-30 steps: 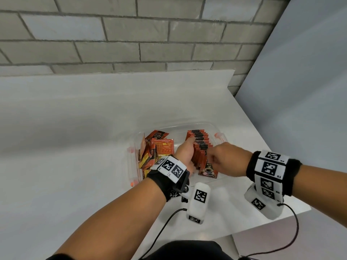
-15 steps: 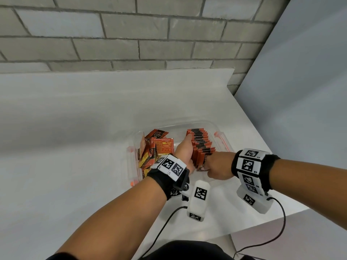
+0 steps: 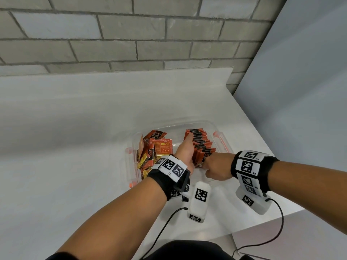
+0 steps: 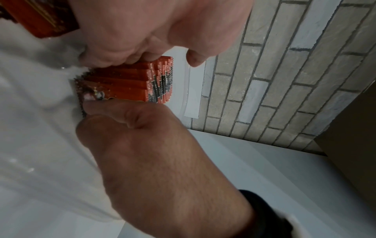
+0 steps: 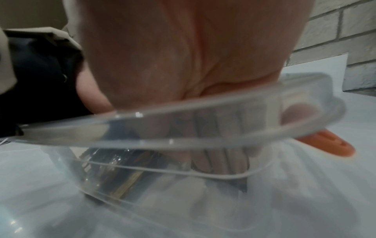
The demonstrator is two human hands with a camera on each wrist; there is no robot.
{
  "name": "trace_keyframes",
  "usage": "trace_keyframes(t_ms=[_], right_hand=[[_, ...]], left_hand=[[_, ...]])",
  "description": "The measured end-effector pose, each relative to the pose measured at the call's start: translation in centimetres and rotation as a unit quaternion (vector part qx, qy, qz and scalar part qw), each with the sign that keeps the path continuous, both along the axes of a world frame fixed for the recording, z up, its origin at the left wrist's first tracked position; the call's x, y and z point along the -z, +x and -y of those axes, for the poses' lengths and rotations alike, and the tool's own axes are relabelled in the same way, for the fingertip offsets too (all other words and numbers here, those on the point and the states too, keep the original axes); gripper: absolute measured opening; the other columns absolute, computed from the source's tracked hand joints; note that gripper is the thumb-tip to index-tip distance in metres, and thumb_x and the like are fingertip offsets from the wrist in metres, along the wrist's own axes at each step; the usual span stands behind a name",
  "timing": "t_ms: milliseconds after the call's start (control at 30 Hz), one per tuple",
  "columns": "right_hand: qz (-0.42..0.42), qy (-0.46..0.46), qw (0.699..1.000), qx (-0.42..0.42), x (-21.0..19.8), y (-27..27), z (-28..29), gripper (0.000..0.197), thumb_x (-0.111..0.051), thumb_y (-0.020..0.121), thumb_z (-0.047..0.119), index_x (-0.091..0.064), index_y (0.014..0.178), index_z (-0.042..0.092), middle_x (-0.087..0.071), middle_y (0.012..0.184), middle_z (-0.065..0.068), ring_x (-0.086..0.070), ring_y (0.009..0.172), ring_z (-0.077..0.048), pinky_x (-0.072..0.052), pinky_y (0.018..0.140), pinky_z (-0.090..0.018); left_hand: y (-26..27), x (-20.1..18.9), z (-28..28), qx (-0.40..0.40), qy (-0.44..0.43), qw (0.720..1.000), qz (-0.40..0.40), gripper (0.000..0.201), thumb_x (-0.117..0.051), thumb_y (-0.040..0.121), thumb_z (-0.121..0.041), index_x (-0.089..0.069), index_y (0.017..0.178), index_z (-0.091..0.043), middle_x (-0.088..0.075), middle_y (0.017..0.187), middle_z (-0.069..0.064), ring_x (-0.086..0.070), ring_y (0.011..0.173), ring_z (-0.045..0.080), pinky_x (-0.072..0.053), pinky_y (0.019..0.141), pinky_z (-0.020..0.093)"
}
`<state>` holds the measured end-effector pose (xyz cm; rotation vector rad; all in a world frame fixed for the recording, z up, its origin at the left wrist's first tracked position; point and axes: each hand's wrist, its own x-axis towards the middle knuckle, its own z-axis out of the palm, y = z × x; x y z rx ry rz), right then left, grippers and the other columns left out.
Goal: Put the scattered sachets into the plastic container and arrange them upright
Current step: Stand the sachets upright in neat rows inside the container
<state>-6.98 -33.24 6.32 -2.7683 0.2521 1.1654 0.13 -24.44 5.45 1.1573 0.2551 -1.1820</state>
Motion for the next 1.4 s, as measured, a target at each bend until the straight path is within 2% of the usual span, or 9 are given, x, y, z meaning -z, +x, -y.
trace_keyframes(t_ms=[167,300,400,500,633,933,1133,1300,1400], right_hand=[[-0.029,-0.022,0.999,-0.036,-0.1,0.5,-0.4,0.021,-0.041,0.096,0.02,-0.053,0.087,0.005,-0.057,0.093,-0.01,-0.053,0.086,-0.023,-0.044,0.078,-0.03],[-0.012,-0.027,0.999,-0.035,0.1,0.5,-0.4,0.026,-0.043,0.095,0.02,-0.059,0.103,0.001,-0.063,0.105,-0.013,-0.058,0.095,-0.025,-0.046,0.083,-0.031],[0.004,-0.017,0.999,-0.036,0.0,0.3,-0.3,0.028,-0.043,0.094,0.018,-0.061,0.105,0.0,-0.064,0.105,-0.015,-0.058,0.093,-0.026,-0.046,0.083,-0.032],[0.007,-0.01,0.999,-0.04,-0.1,0.1,-0.2,0.029,-0.042,0.095,0.017,-0.063,0.096,-0.002,-0.059,0.088,-0.014,-0.052,0.082,-0.024,-0.043,0.075,-0.031],[0.009,-0.013,0.999,-0.041,-0.4,0.1,-0.4,0.029,-0.041,0.095,0.015,-0.064,0.094,-0.002,-0.054,0.083,-0.01,-0.049,0.079,-0.022,-0.036,0.07,-0.027],[0.022,-0.013,0.999,-0.038,-0.6,0.4,-0.4,0.026,-0.042,0.095,0.011,-0.062,0.107,0.0,-0.063,0.099,-0.012,-0.05,0.083,-0.019,-0.04,0.074,-0.024],[0.05,0.018,0.998,-0.021,-1.4,0.0,0.1,0.03,-0.041,0.097,0.013,-0.063,0.112,-0.001,-0.065,0.108,-0.013,-0.057,0.092,-0.024,-0.039,0.072,-0.022],[0.046,0.035,0.998,0.009,-1.7,-0.6,0.8,0.029,-0.044,0.095,0.016,-0.067,0.108,0.004,-0.068,0.108,-0.01,-0.062,0.099,-0.024,-0.05,0.087,-0.032],[0.058,0.032,0.998,0.014,-1.8,-0.7,0.8,0.03,-0.042,0.095,0.017,-0.068,0.107,0.005,-0.069,0.105,-0.01,-0.063,0.096,-0.024,-0.051,0.085,-0.033]], left_hand=[[0.0,0.5,0.2,-0.003,-0.001,1.0,-0.007,0.048,-0.045,0.098,-0.047,-0.058,0.129,-0.014,-0.066,0.119,0.014,-0.065,0.107,0.027,-0.052,0.083,0.036],[0.0,0.9,0.5,-0.007,-0.001,1.0,0.001,0.047,-0.045,0.099,-0.046,-0.057,0.129,-0.013,-0.066,0.12,0.015,-0.064,0.107,0.028,-0.051,0.088,0.038],[0.1,1.1,0.6,-0.011,-0.006,1.0,-0.004,0.044,-0.043,0.1,-0.044,-0.06,0.125,-0.012,-0.069,0.113,0.014,-0.067,0.1,0.028,-0.054,0.08,0.035],[0.0,1.1,0.7,-0.012,-0.001,1.0,-0.001,0.043,-0.041,0.1,-0.044,-0.061,0.123,-0.014,-0.07,0.101,0.009,-0.067,0.087,0.022,-0.052,0.069,0.029],[0.0,1.0,0.8,-0.015,0.007,1.0,-0.001,0.043,-0.041,0.1,-0.044,-0.058,0.127,-0.015,-0.067,0.113,0.011,-0.065,0.084,0.02,-0.05,0.064,0.029],[0.0,0.8,0.7,-0.021,0.01,1.0,-0.012,0.045,-0.044,0.099,-0.044,-0.058,0.127,-0.012,-0.066,0.118,0.013,-0.065,0.09,0.023,-0.05,0.071,0.033],[0.0,0.7,0.5,-0.016,-0.005,1.0,-0.013,0.044,-0.041,0.1,-0.044,-0.059,0.127,-0.014,-0.067,0.118,0.011,-0.066,0.088,0.02,-0.051,0.064,0.029],[0.0,0.7,0.4,-0.016,-0.014,1.0,-0.014,0.044,-0.041,0.101,-0.042,-0.058,0.128,-0.013,-0.066,0.12,0.013,-0.066,0.095,0.023,-0.053,0.074,0.031],[0.0,0.4,0.2,0.012,-0.01,1.0,-0.008,0.046,-0.036,0.102,-0.044,-0.056,0.131,-0.014,-0.061,0.129,0.011,-0.058,0.116,0.025,-0.039,0.091,0.034]])
